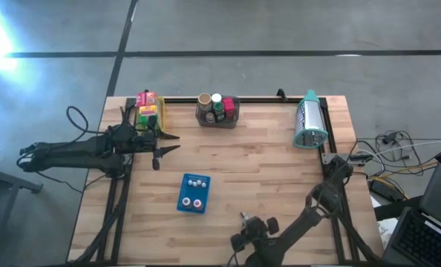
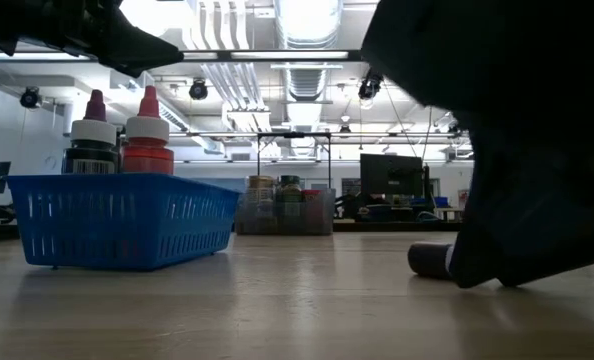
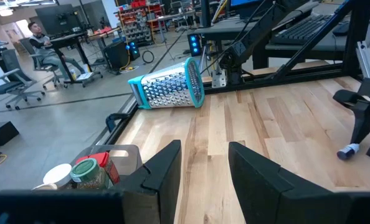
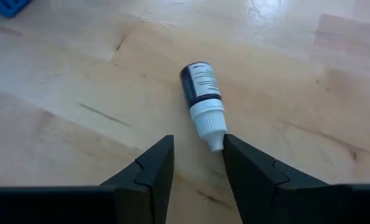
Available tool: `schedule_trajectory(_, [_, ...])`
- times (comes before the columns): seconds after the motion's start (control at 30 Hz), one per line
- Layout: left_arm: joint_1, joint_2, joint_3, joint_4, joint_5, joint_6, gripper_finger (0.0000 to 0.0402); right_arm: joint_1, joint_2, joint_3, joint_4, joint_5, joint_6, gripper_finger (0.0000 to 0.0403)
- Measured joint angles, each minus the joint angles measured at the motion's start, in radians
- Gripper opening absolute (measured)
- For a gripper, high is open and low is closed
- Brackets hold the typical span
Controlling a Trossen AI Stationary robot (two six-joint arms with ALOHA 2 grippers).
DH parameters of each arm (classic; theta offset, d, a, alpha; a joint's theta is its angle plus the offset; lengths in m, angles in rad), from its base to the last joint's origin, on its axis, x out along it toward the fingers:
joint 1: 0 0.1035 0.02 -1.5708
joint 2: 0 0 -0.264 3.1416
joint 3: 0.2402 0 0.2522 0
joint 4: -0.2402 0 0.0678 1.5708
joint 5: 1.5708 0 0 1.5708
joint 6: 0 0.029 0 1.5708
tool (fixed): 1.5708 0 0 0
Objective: Pick & Place Kitchen Items
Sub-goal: Put the red food coloring bottle into the blue bin
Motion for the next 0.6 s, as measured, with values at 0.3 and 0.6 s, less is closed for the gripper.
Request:
schedule_trajectory(0.3, [0.000,0.000,0.000,0.000,0.000,0.000,0.0140,-0.028,0.001,0.000,-0.030,-0.005,-0.029,0.0146])
schedule_trajectory(0.6, [0.000,0.000,0.000,0.000,0.000,0.000,0.0140,-0.032,0.002,-0.001,-0.035,-0.003,-0.141,0.0154])
